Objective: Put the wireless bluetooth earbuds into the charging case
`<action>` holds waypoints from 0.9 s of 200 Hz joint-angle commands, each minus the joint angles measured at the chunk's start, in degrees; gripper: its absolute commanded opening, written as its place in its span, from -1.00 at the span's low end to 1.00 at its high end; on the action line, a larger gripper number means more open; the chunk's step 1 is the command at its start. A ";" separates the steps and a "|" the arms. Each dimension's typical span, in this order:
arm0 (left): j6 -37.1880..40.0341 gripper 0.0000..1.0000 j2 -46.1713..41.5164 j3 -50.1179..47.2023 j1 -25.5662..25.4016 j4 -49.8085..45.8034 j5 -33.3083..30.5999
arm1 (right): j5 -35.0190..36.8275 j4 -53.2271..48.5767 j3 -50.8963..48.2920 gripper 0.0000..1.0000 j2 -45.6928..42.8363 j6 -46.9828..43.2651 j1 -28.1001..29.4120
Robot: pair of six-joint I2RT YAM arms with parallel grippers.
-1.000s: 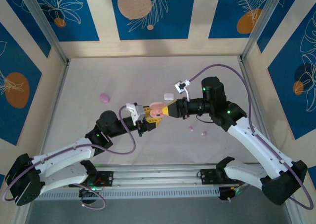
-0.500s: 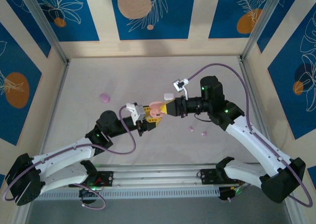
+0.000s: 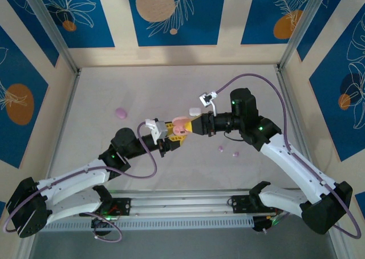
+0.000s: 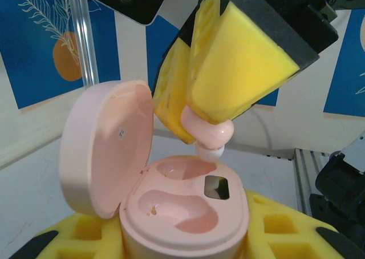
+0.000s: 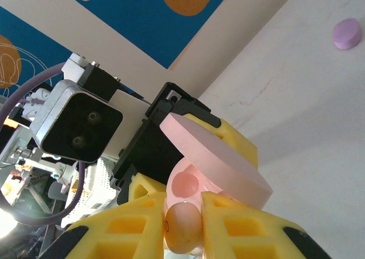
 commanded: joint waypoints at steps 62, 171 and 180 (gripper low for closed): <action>0.06 -0.38 0.35 1.14 -0.32 4.09 1.37 | 3.80 -3.20 -0.12 -0.57 1.06 -1.93 1.32; -0.49 -0.38 0.75 0.92 -0.32 4.75 1.04 | 16.05 -8.14 2.21 -0.56 1.11 -5.65 5.13; -0.49 -0.37 0.79 0.96 -0.32 4.77 1.03 | 16.51 -8.54 2.45 -0.55 1.14 -6.03 5.39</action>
